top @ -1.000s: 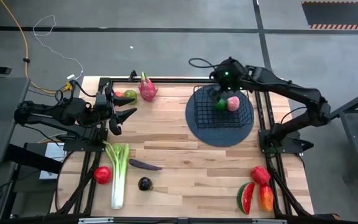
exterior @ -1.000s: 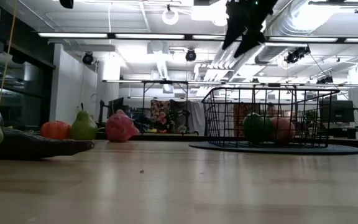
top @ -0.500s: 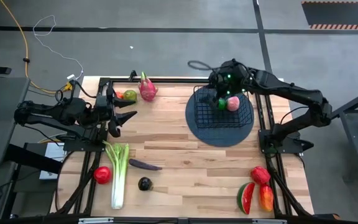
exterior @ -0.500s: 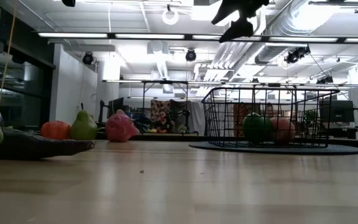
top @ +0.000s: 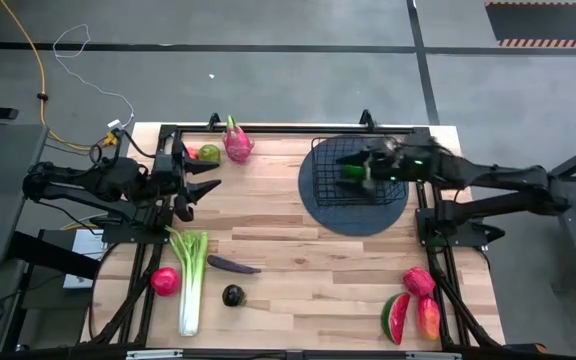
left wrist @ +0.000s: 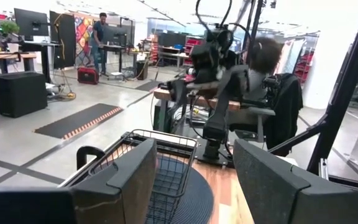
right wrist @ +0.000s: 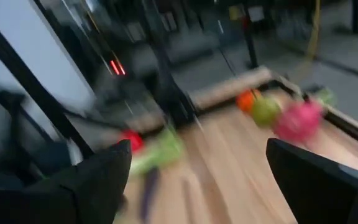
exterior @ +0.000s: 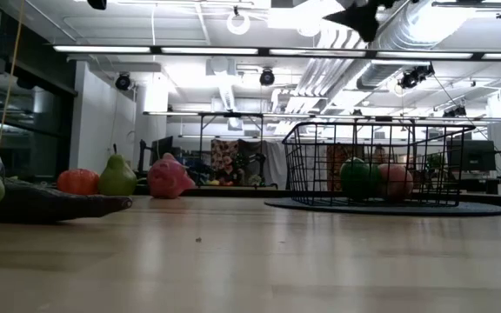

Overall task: Build produce basket
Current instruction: Put the pear into the wire basket

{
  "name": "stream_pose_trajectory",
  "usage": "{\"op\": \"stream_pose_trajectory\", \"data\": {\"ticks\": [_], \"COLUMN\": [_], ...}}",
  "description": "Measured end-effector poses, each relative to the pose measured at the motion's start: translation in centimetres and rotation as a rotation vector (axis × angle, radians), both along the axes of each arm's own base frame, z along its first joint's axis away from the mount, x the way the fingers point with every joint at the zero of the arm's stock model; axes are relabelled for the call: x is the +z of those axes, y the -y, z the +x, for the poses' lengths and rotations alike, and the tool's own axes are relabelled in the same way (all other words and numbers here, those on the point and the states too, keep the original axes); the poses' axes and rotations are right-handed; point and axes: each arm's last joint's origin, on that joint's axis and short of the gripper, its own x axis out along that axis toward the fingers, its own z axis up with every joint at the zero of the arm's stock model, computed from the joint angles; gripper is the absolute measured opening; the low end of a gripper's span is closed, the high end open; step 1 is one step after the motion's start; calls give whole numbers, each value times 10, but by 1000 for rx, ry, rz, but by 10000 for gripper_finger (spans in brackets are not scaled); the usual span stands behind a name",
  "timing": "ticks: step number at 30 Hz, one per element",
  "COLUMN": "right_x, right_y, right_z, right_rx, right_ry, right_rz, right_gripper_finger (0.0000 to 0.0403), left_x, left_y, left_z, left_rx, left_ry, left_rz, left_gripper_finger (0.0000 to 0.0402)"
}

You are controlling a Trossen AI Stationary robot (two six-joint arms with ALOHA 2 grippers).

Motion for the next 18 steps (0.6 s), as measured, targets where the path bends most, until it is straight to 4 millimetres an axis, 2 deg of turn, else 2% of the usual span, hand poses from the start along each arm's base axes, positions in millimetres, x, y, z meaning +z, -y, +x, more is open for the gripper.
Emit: {"op": "stream_pose_trajectory", "data": {"ticks": [4,7,12,18], "right_x": [0,0,2,0], "right_y": [-8,-13,-18,-17], "right_z": [-20,-30,-37,-34], "right_rx": [20,55,76,79], "right_ry": [187,258,285,270], "right_rz": [-16,-82,-113,-38], "right_gripper_finger": [362,362,362,362], "left_x": [0,0,0,0], "left_y": [0,-1,-1,-1], "left_z": [0,0,0,1], "left_rx": [4,19,38,38], "left_ry": [-2,0,4,1], "left_rz": [0,-1,-9,-9], "left_gripper_finger": [202,202,202,202]}}
